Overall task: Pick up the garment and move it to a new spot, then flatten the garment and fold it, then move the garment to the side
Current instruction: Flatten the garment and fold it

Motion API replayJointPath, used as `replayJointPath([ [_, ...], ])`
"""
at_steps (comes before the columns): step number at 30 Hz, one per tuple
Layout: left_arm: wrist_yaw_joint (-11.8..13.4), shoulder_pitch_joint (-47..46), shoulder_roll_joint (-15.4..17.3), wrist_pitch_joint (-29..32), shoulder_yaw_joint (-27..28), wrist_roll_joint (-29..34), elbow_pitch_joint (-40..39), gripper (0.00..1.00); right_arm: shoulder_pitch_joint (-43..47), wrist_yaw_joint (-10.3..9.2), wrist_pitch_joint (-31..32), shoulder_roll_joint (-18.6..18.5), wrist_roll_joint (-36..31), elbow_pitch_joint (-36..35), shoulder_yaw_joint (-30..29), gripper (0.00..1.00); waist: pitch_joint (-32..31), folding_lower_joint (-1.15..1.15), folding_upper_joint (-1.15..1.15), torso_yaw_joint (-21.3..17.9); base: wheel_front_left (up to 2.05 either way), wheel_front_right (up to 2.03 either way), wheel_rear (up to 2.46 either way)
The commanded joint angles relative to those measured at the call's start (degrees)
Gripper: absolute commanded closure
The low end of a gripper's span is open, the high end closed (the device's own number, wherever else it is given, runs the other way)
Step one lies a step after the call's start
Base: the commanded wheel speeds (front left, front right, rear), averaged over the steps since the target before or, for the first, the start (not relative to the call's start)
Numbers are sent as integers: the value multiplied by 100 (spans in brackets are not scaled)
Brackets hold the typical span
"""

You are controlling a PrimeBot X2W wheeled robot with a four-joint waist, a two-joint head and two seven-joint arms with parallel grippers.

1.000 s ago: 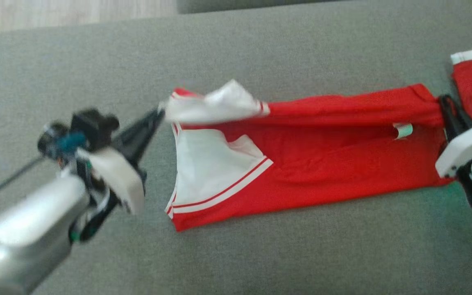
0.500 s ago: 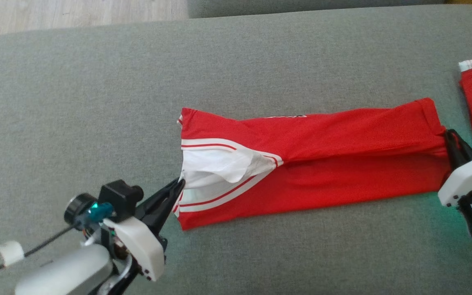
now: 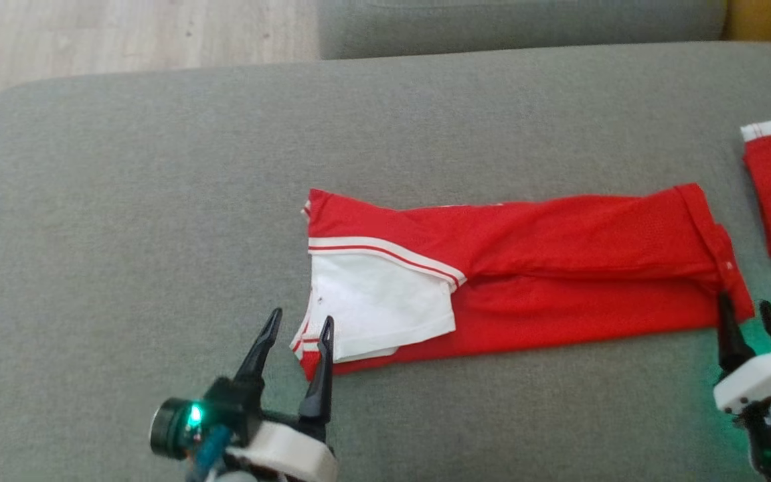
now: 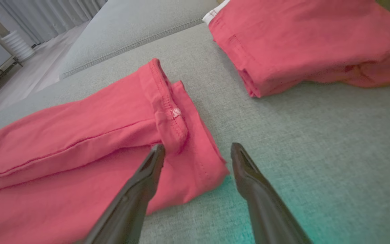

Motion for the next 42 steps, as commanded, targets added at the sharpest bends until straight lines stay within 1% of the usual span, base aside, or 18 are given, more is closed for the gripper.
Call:
replayJointPath([
  [1,99,88,-42,-68,422,369,-220,0,-46,37,15,-124,1,-222,-41,0,-82,0,0,128,0,0,0],
  [3,170,404,-249,-69,700,855,-296,0,-38,37,53,-129,-9,-289,-237,0,-108,0,0,254,0,0,0],
  [5,148,649,-446,-69,904,1259,-351,0,-95,37,98,-138,-29,-333,-469,0,-119,0,0,398,0,0,0],
  [9,-93,964,-775,-70,1163,1755,-345,0,-292,37,254,-153,-134,-262,-969,0,-113,0,0,651,0,0,0],
  [15,-484,1134,-1108,-70,1473,2198,-200,0,-466,37,692,-93,-675,415,-1473,0,-75,0,0,876,0,0,0],
  [20,-711,1226,-1305,-70,1756,2448,-118,0,-541,37,932,189,-990,869,-1563,0,-58,0,0,890,0,0,0],
  [23,-830,1283,-1401,-71,1896,2584,-84,0,-602,37,1088,428,-965,950,-1498,0,-73,0,0,837,0,0,0],
  [24,-873,1304,-1429,-71,1929,2625,-68,0,-609,37,1144,495,-943,950,-1458,16,-84,0,0,820,0,0,0],
  [26,-948,1343,-1481,-71,1992,2703,-36,0,-605,37,1220,582,-885,918,-1392,89,-104,0,0,788,0,0,0],
  [27,-980,1363,-1507,-71,2025,2737,-17,0,-596,37,1233,597,-866,902,-1368,100,-119,0,0,770,0,0,0],
  [30,-1067,1418,-1570,-71,2124,2822,35,0,-571,37,1185,586,-796,829,-1313,100,-155,0,0,721,0,0,0],
  [34,-1176,1495,-1621,-71,2241,2915,83,0,-531,37,1005,423,-761,726,-1329,100,-220,0,0,634,0,0,0],
  [38,-1272,1557,-1669,-71,2342,2998,105,0,-475,37,885,66,-752,625,-1434,100,-277,0,0,538,0,0,0],
  [42,-1367,1626,-1713,-71,2420,3064,127,0,-416,37,929,-322,-702,462,-1593,100,-350,0,0,442,0,0,0],
])
